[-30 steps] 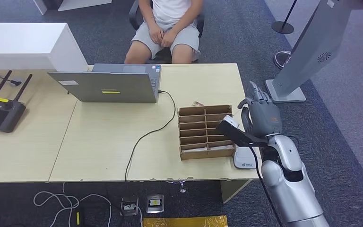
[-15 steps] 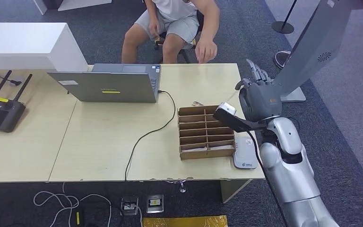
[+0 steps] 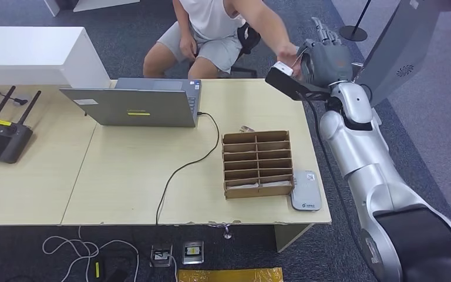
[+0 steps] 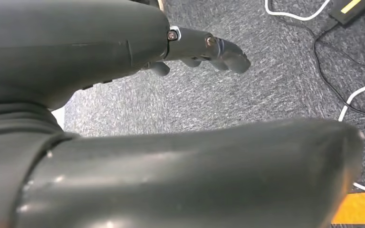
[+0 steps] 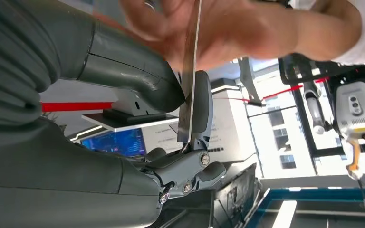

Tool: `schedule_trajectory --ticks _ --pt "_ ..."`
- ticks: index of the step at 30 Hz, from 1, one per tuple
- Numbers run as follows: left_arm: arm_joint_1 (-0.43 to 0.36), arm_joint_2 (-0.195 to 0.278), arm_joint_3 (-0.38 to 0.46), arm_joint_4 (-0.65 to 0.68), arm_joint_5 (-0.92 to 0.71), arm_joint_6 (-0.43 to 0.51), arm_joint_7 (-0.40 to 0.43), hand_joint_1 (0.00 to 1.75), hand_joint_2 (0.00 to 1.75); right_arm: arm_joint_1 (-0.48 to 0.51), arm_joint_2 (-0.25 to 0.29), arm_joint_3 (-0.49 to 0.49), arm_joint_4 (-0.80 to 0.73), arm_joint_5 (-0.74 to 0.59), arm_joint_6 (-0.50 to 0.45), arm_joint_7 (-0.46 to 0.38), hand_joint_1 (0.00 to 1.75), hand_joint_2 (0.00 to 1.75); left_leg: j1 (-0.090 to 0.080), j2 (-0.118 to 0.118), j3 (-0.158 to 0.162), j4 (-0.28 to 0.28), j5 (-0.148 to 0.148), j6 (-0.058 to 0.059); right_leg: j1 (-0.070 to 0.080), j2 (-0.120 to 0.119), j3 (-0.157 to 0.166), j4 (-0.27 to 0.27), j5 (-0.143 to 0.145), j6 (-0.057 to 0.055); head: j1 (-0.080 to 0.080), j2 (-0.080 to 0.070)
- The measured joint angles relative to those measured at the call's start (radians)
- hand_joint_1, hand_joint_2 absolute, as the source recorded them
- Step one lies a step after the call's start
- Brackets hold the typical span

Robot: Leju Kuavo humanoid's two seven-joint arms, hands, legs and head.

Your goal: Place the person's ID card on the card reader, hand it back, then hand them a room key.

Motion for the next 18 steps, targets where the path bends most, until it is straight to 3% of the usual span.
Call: schedule_trajectory --ticks 7,8,11,12,18 --pt "-0.008 0.017 -0.007 0.000 -0.004 -0.012 0.002 0.00 0.00 -0.075 0.034 0.003 0.151 0.000 -0.004 0.002 1.75 1.75 0.000 0.000 0.000 0.000 0.000 0.000 0.000 0.000 0.000 0.000 0.000 0.000 0.000 0.000" --pt "-0.008 0.019 -0.007 0.000 -0.003 -0.012 0.002 0.00 0.00 -0.081 0.039 0.004 0.165 0.000 -0.006 0.002 1.39 1.75 0.000 0.000 0.000 0.000 0.000 0.000 0.000 0.000 0.000 0.000 0.000 0.000 0.000 0.000" --pt "-0.007 0.023 -0.007 0.000 0.001 -0.010 0.002 0.00 0.00 -0.088 0.050 0.006 0.199 0.001 -0.007 0.002 0.08 1.75 0.000 0.000 0.000 0.000 0.000 0.000 0.000 0.000 0.000 0.000 0.000 0.000 0.000 0.000" --pt "-0.007 0.024 -0.007 0.000 0.004 -0.009 0.002 0.00 0.00 -0.088 0.053 0.007 0.207 0.001 -0.008 0.002 0.00 1.75 0.000 0.000 0.000 0.000 0.000 0.000 0.000 0.000 0.000 0.000 0.000 0.000 0.000 0.000" --pt "-0.006 0.028 -0.007 0.000 0.012 -0.006 0.003 0.00 0.00 -0.089 0.067 0.007 0.240 -0.006 -0.042 -0.007 0.00 1.75 0.000 0.000 0.000 0.000 0.000 0.000 0.000 0.000 0.000 0.000 0.000 0.000 0.000 0.000"
